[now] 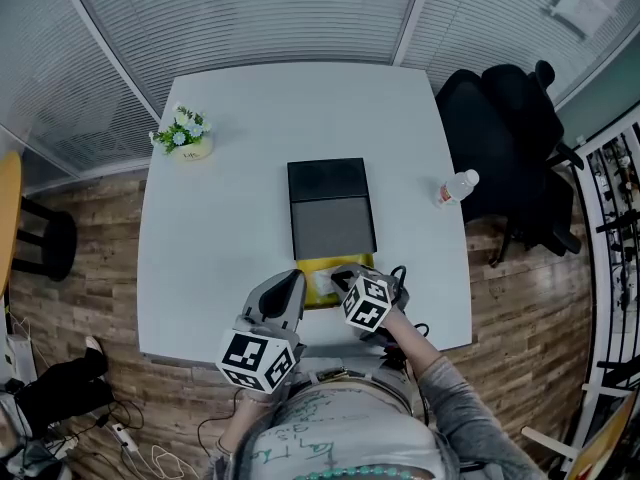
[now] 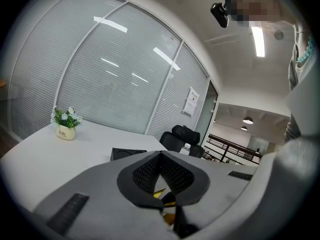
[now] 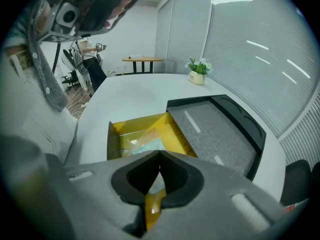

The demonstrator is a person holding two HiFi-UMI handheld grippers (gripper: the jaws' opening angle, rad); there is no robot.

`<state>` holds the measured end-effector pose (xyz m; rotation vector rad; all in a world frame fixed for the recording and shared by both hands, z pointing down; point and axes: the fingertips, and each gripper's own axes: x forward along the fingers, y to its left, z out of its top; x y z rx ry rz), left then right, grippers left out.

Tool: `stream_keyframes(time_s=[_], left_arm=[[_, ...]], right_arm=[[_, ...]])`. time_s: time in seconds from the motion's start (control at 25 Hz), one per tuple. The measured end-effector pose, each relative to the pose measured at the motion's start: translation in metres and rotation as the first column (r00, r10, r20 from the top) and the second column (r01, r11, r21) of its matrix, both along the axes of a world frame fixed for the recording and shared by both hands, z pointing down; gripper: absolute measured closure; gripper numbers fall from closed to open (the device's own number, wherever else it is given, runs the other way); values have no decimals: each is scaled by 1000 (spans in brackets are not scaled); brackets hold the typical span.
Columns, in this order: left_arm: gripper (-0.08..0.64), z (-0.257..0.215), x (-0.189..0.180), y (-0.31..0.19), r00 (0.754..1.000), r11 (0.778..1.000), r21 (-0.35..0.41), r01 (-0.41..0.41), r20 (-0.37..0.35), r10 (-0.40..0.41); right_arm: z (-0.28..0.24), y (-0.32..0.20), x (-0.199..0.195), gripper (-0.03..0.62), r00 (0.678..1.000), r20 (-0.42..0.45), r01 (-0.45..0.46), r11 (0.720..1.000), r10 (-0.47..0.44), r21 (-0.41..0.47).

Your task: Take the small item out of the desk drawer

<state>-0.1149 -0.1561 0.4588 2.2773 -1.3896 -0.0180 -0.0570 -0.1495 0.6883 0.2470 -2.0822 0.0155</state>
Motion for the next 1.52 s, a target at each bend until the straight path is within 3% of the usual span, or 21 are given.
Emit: stream_keyframes(time_s=[0.44, 0.52, 0.72, 0.84, 1.0, 1.08, 1.52], left_arm=[[563, 7, 2, 0, 1000, 1000, -20, -14, 1, 14], [563, 8, 1, 1, 1000, 1000, -25, -14, 0, 14], [563, 10, -3, 2, 1000, 1000, -27, -11, 0, 11], [563, 10, -4, 3, 1000, 1000, -28, -9, 1, 9], [563, 10, -3, 4, 1000, 1000, -29, -11, 2, 11], [563, 10, -4, 5, 1000, 1000, -29, -11, 5, 11], [563, 16, 3, 5, 1000, 999, -45, -25, 7, 25]], right_arm=[[10, 7, 2, 586, 1000, -11, 10, 999, -11, -33], [9, 8, 0, 523, 1000, -4, 14, 999, -15, -48], [4, 6, -5, 506, 1000, 18, 27, 995, -26, -92], [10, 5, -4, 506, 999, -3, 36, 991, -36, -130], [26, 6, -2, 518, 994, -70, 81, 991, -89, -106], [29, 6, -4, 555, 993, -77, 83, 991, -91, -100], [40, 7, -3, 575, 990, -101, 87, 991, -97, -102]])
